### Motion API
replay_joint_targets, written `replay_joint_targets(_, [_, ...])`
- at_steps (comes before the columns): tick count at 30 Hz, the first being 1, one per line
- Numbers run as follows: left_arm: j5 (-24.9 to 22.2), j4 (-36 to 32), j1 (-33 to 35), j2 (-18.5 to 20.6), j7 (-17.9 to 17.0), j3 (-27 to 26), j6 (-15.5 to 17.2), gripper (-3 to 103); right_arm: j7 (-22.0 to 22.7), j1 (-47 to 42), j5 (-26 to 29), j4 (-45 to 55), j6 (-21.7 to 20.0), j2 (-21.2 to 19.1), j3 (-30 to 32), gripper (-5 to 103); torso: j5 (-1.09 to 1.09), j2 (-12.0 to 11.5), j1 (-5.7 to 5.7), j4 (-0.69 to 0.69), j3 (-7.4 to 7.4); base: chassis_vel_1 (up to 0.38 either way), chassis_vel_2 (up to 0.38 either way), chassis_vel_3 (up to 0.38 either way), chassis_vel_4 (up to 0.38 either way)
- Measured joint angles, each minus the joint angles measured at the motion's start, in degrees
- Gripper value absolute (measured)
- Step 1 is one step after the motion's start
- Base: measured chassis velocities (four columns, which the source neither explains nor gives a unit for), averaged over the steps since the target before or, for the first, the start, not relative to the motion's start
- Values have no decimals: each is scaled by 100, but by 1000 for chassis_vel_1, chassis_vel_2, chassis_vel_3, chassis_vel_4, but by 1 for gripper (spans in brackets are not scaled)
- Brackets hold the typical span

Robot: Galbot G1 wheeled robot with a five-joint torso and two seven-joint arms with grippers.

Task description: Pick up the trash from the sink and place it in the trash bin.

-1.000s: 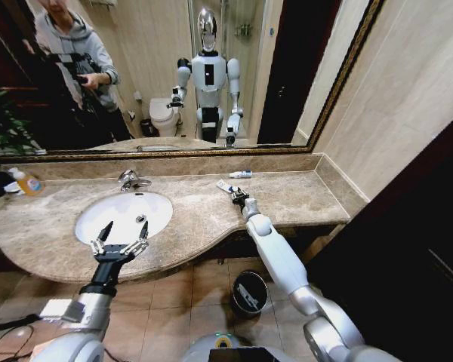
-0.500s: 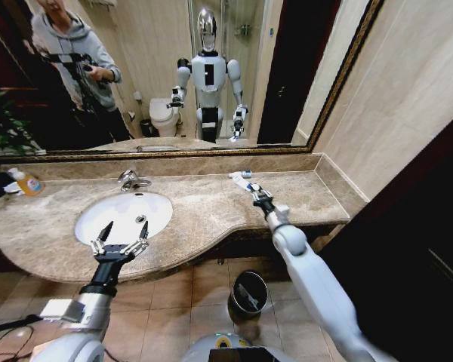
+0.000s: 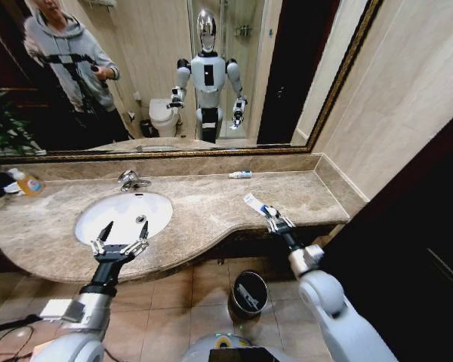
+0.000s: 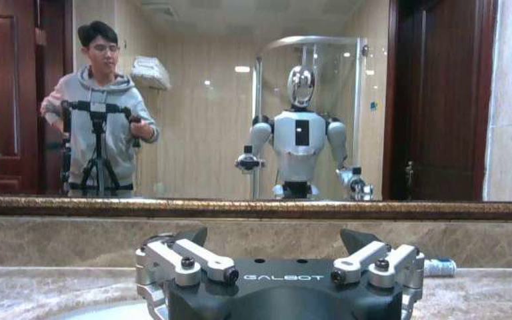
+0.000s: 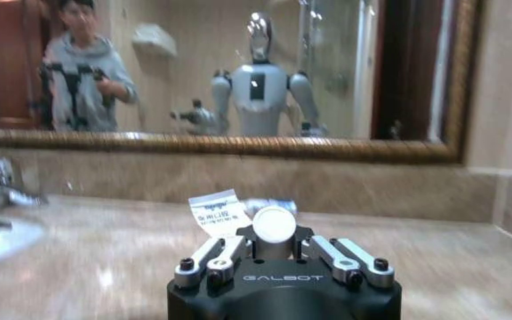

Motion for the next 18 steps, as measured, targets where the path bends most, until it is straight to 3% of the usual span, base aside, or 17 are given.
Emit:
replay_joint_targets(2, [0,0,0,0,0,0,0,100,-16,-617,-256,-79,387,108,137,24,-2,1,-2,-1,-1,0,0,0,0])
replay_joint_targets(8, [0,0,0,0,0,0,0,100,-41,-1064,-705,-691,841,272,98,24,-1,0,-1,0,0,0,0,0,0])
replay_joint_targets(18, [0,0,0,0,0,0,0,100,-228,-428,-1223,-2215,677,396,-247,24,-1,-1,0,1,0,0,0,0,0])
